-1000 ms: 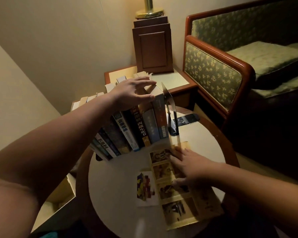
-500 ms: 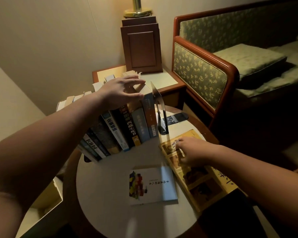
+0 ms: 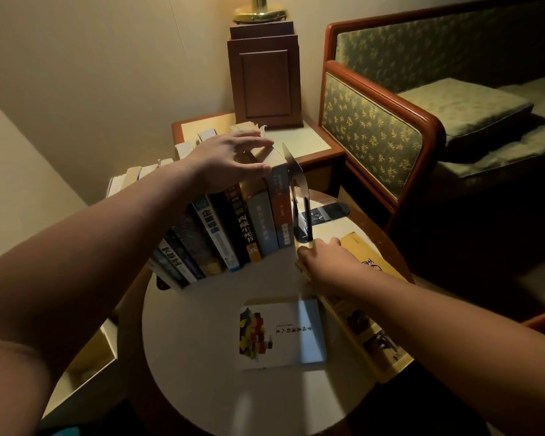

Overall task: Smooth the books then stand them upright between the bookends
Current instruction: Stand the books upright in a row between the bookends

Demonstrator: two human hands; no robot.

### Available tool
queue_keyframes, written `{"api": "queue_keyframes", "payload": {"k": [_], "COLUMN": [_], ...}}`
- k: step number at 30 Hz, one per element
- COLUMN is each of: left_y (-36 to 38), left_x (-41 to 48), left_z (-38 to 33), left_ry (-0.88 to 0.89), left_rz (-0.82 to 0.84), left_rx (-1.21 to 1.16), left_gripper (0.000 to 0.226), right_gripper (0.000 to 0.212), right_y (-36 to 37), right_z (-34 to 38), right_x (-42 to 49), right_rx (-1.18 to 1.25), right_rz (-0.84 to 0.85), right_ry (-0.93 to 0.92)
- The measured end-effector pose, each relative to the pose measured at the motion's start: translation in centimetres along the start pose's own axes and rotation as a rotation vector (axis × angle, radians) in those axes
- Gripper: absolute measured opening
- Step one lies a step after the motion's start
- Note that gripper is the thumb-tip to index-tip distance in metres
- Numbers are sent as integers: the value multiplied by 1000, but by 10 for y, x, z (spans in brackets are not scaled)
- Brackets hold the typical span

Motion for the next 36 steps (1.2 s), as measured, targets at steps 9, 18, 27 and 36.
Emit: {"api": "queue_keyframes", "payload": {"k": [9, 18, 27, 36], "left_y": [1, 1, 1, -1], "left_x": [3, 4, 8, 8], "left_z": [0, 2, 8, 7], "left_ry": [7, -1, 5, 6], "left_rz": [-4, 2, -6, -7], "left_rx": [3, 6, -9, -17], "left_gripper": [76, 88, 99, 112], "right_gripper": [40, 33, 36, 36], "right_y": [-44, -76, -141, -122], "right_z": [-40, -28, -20, -38], "right_x": [-52, -96, -151, -140], "right_rx": [465, 310, 456, 713], "right_rz": [-381, -657, -1030, -1297], "right_ry": [-86, -362, -594, -442]}}
Point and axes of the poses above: each hand's wrist, its own x-axis towards the middle knuckle, its own y-axis out of the palm, z = x × y, the point moved 9 cm from there along x, towards the middle knuckle, and after that the axes turned 9 degrees about z, right-handed, at the moved point
